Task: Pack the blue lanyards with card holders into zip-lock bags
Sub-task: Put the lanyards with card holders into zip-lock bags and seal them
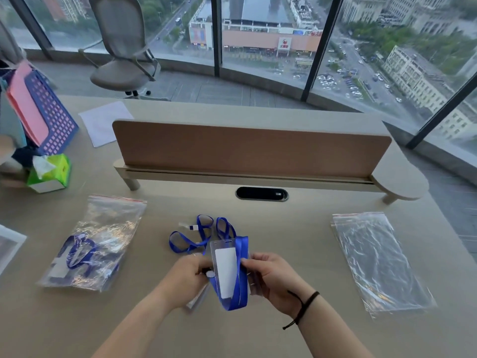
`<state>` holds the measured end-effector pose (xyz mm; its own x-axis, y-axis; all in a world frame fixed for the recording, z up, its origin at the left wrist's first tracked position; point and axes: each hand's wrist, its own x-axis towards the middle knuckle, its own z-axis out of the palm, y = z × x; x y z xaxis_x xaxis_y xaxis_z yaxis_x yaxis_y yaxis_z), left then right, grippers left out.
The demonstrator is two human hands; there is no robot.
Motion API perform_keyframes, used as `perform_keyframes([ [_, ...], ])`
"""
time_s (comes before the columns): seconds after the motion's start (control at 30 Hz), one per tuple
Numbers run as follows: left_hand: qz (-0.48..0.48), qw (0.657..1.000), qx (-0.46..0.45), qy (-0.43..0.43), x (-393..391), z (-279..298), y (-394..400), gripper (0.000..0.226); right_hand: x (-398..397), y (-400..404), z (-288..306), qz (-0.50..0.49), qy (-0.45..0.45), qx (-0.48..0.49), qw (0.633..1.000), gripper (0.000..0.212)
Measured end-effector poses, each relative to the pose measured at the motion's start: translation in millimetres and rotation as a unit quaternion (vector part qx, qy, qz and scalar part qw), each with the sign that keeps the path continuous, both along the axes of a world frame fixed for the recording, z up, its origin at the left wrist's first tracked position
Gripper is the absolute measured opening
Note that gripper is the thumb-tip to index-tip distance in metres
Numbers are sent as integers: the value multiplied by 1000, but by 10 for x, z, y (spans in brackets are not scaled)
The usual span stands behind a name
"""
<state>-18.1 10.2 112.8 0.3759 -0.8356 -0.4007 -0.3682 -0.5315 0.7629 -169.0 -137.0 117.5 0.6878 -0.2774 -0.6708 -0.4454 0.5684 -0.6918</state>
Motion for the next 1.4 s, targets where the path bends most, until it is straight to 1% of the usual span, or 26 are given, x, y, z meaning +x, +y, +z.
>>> perform_keyframes([
  [0.07, 10, 998, 21, 62, -35, 81, -141, 54, -63, -66, 36, 13, 3, -19, 1000, 27],
  [0.17, 28, 984, 63, 164, -102, 125, -265, 44, -155, -154, 50, 17, -3, -36, 999, 23],
  [0.23, 10, 977, 76, 197, -186, 153, -332, 40, -209, -188, 66, 26, -17, -37, 999, 22],
  [0.3, -3, 978, 49, 202, -298, 193, -414, 43, -261, -209, 80, 48, -22, -41, 998, 21],
  [0.33, 13, 978, 26, 205, -338, 189, -471, 43, -285, -218, 89, 58, -21, -36, 997, 21],
  [0.43, 70, 968, -60, 234, -423, 49, -602, 17, -362, -266, 82, 64, -19, -8, 998, 25],
  [0.5, 136, 945, -84, 285, -530, -31, -659, 16, -428, -313, 72, 61, -10, 0, 998, 24],
  [0.53, 179, 936, -86, 291, -566, -71, -680, 21, -459, -342, 73, 61, -5, 6, 998, 24],
  [0.57, 209, 934, -90, 276, -605, -78, -719, 40, -488, -372, 87, 62, -4, 14, 998, 24],
  [0.6, 215, 937, -89, 262, -615, -132, -766, 62, -517, -410, 94, 64, -6, 22, 998, 24],
  [0.63, 210, 939, -82, 260, -634, -126, -814, 75, -546, -455, 94, 69, -8, 27, 997, 24],
  [0.67, 213, 939, -66, 263, -618, -145, -878, 70, -576, -501, 105, 75, -11, 27, 997, 24],
  [0.73, 168, 953, -43, 249, -575, -193, -954, 42, -631, -600, 136, 90, -9, 9, 996, 24],
  [0.8, 148, 948, -33, 279, -672, -70, -1016, 26, -677, -700, 191, 101, -14, -16, 995, 22],
  [0.83, 139, 941, -26, 308, -735, -14, -1047, 20, -698, -751, 213, 99, -21, -26, 994, 22],
  [0.9, 128, 922, -53, 361, -824, 18, -1073, 24, -722, -852, 214, 77, -28, -48, 995, 22],
  [0.97, 160, 888, -83, 422, -892, -8, -1123, 32, -734, -936, 182, 38, -23, -75, 996, 21],
  [1.03, 207, 850, -89, 477, -966, -24, -1166, 44, -741, -987, 139, -12, -13, -97, 995, 22],
  [1.13, 249, 788, -88, 556, -1065, -58, -1203, 52, -765, -1041, 92, -78, 11, -113, 990, 19],
  [1.17, 254, 783, -81, 563, -1080, -49, -1237, 57, -780, -1057, 76, -90, 18, -117, 989, 19],
  [1.2, 247, 789, -72, 558, -1096, -30, -1263, 64, -792, -1069, 60, -100, 26, -122, 987, 19],
  [1.23, 233, 806, -65, 540, -1110, -23, -1289, 68, -806, -1080, 46, -108, 32, -125, 986, 19],
  [1.27, 218, 834, -59, 504, -1132, 0, -1328, 66, -820, -1089, 37, -118, 36, -126, 984, 19],
  [1.33, 178, 890, -52, 416, -1192, 28, -1437, 48, -841, -1117, 23, -137, 36, -122, 982, 18],
  [1.37, 165, 907, -47, 384, -1218, 28, -1491, 45, -853, -1140, 24, -144, 35, -123, 981, 17],
  [1.4, 164, 916, -39, 363, -1247, 39, -1543, 45, -866, -1166, 26, -147, 32, -128, 980, 18],
])
